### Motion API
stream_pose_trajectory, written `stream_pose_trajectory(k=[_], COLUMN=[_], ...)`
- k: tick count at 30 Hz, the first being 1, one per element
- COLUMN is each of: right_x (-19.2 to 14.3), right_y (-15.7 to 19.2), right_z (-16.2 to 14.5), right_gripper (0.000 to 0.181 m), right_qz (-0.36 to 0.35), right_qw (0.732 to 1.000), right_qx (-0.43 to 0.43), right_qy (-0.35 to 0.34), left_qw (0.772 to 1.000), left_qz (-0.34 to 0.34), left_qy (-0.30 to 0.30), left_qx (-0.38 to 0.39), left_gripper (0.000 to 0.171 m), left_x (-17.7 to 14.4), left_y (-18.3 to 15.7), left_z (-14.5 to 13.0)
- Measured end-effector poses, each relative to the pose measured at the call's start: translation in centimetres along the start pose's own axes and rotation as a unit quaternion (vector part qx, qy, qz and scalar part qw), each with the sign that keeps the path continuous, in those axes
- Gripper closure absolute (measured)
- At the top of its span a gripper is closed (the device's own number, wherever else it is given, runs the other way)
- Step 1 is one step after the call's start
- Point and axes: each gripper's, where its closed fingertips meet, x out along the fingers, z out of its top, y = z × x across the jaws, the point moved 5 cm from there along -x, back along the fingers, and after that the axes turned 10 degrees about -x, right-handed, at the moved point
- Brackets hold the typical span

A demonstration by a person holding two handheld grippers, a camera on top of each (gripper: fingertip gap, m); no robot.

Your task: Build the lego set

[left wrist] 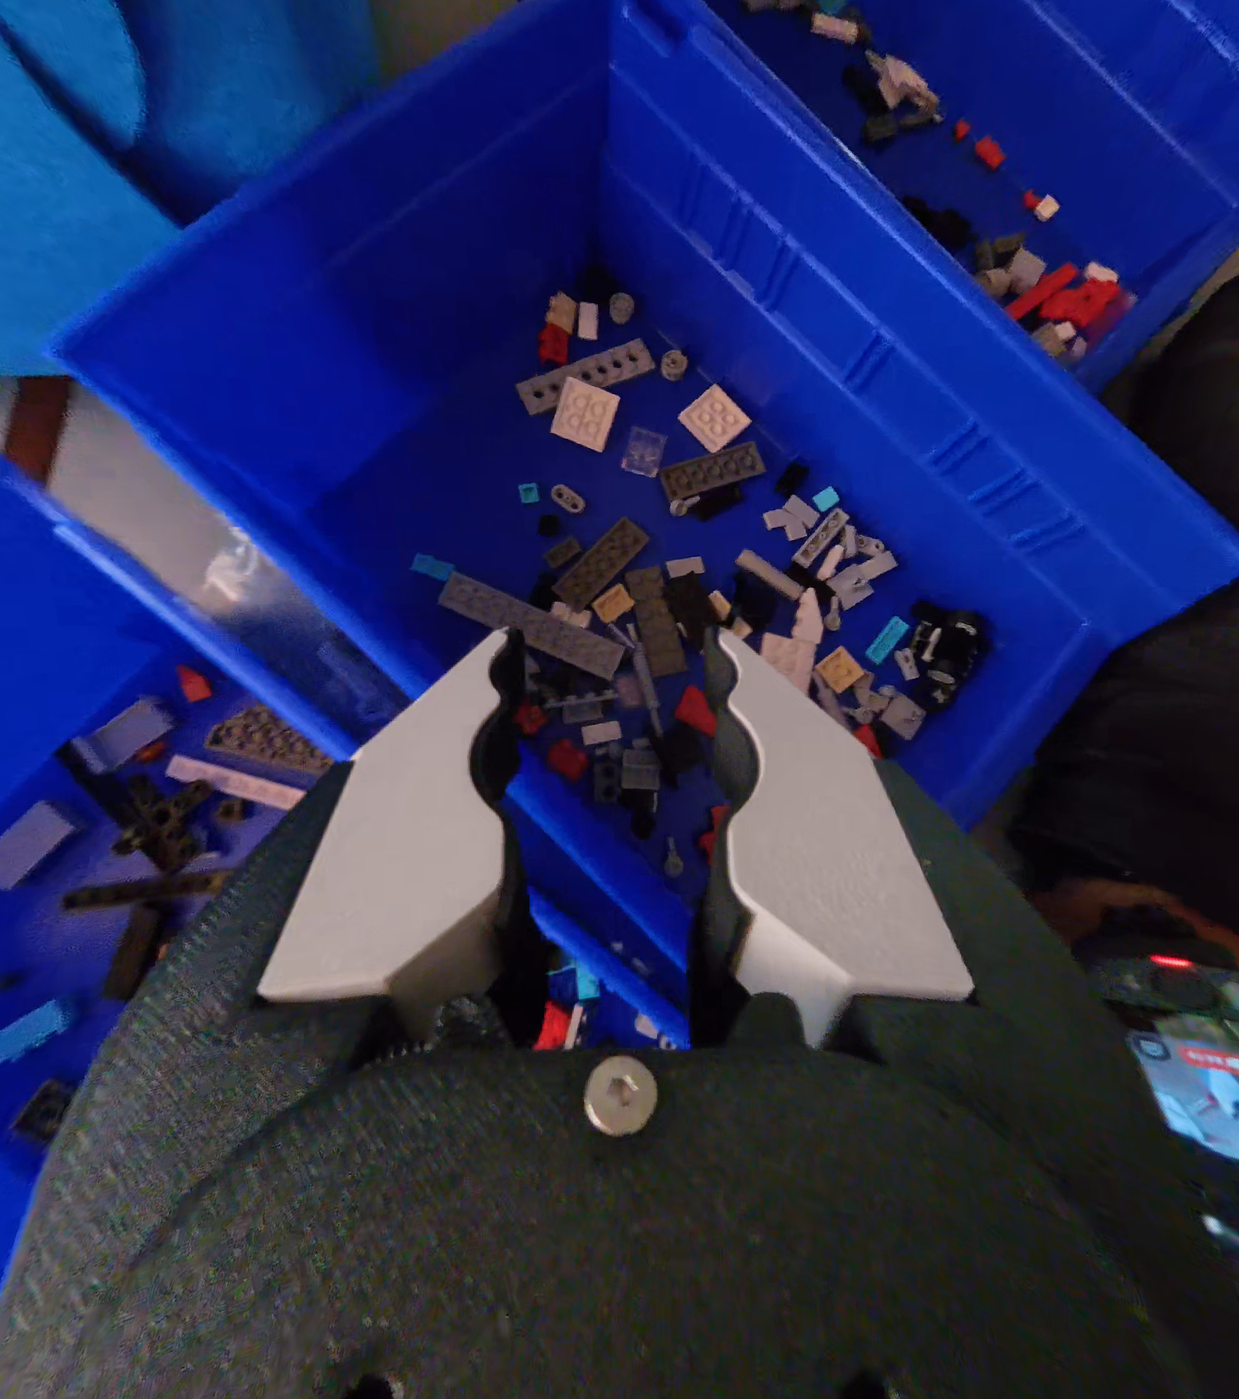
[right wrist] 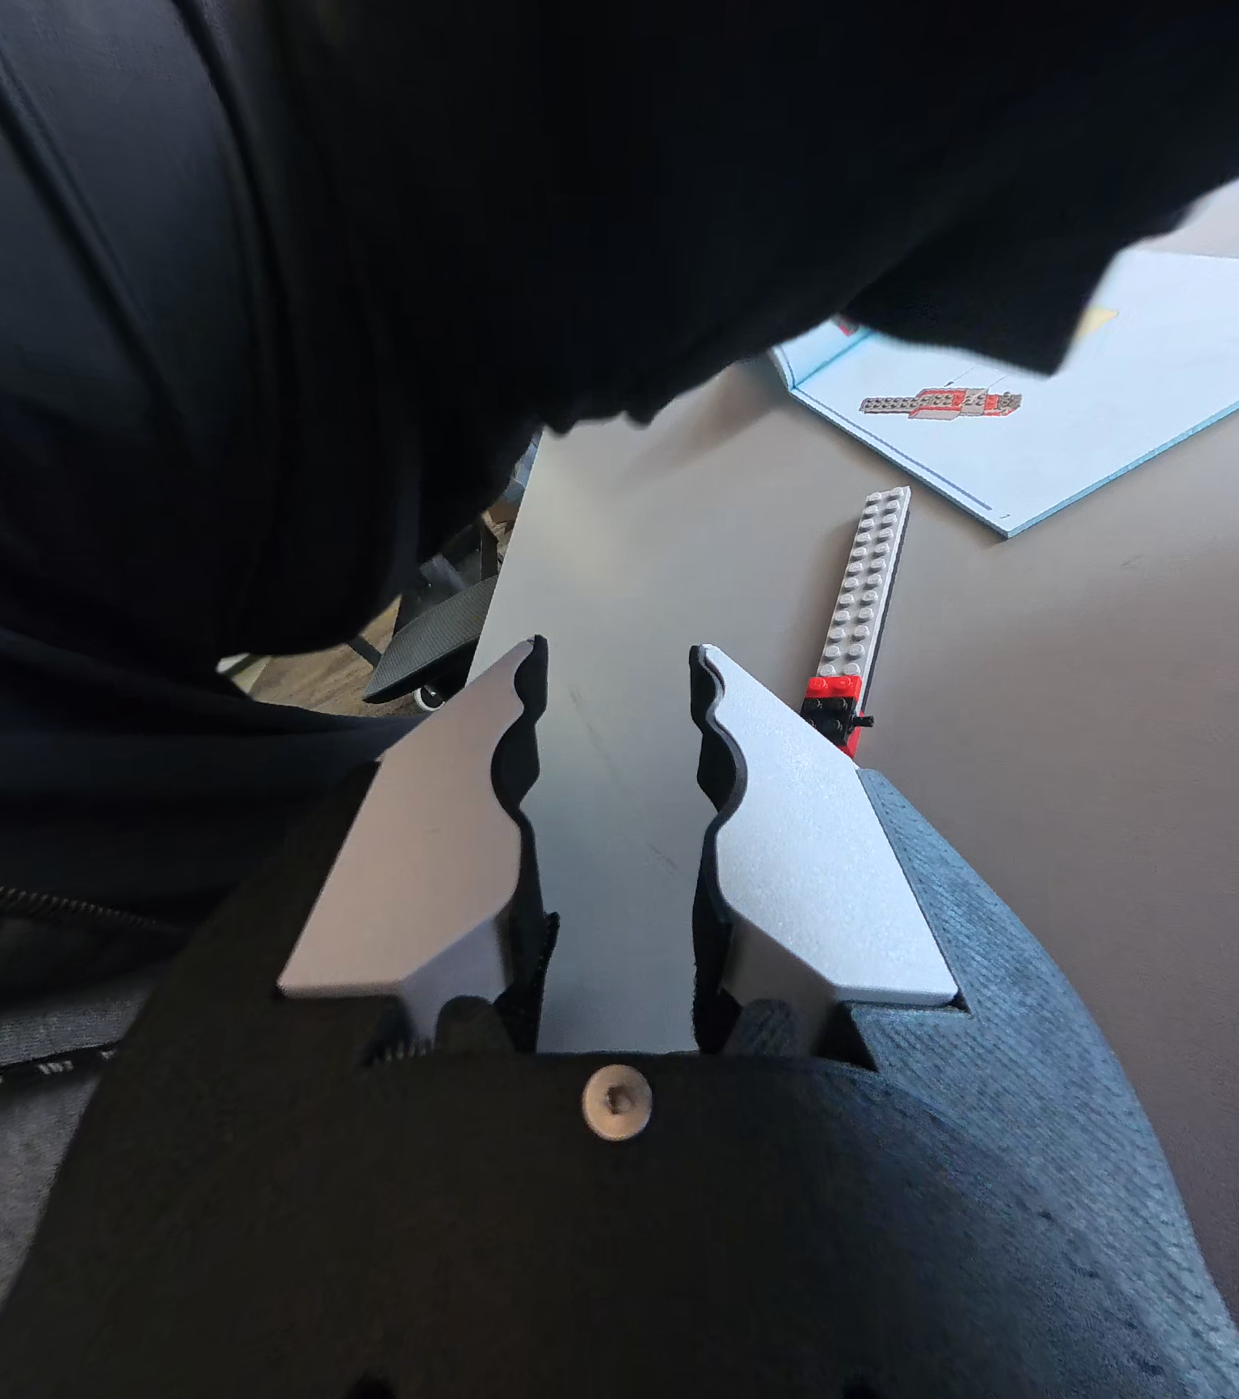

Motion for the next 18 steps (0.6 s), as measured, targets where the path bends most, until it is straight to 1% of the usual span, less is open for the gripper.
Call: stream_pose_trajectory(k=[4, 7, 9, 11, 13, 15, 17, 18], right_x=[0.0, 0.0, -0.1, -0.1, -0.1, -0.1, -0.1, -0.1], right_y=[0.0, 0.0, 0.0, 0.0, 0.0, 0.0, 0.1, 0.1], right_z=[0.0, 0.0, 0.0, 0.0, 0.0, 0.0, 0.0, 0.0], right_gripper=[0.141, 0.141, 0.141, 0.141, 0.141, 0.141, 0.141, 0.141], right_qz=[0.0, 0.001, 0.001, 0.001, 0.001, 0.002, 0.002, 0.002], right_qw=[1.0, 1.0, 1.0, 1.0, 1.0, 1.0, 1.0, 1.0], right_qx=[0.0, 0.0, 0.0, -0.001, -0.001, 0.0, -0.001, -0.001], right_qy=[0.0, 0.0, -0.001, -0.001, -0.001, -0.001, -0.001, -0.001], left_qw=[0.997, 0.992, 0.991, 0.988, 0.986, 0.983, 0.98, 0.981], left_qz=[0.023, 0.043, 0.063, 0.081, 0.097, 0.128, 0.152, 0.145], left_qy=[-0.072, -0.109, -0.107, -0.122, -0.12, -0.12, -0.109, -0.1], left_qx=[-0.02, -0.039, -0.054, -0.053, -0.056, -0.056, -0.065, -0.076], left_gripper=[0.116, 0.108, 0.104, 0.105, 0.106, 0.104, 0.101, 0.103], left_x=[-1.8, -1.9, -1.3, -1.2, -1.1, -1.2, -1.3, -1.3], left_y=[1.0, 2.0, 2.7, 3.0, 3.2, 3.7, 4.3, 4.3], left_z=[0.1, -0.3, -1.0, -1.0, -0.9, -0.9, -1.1, -1.2])
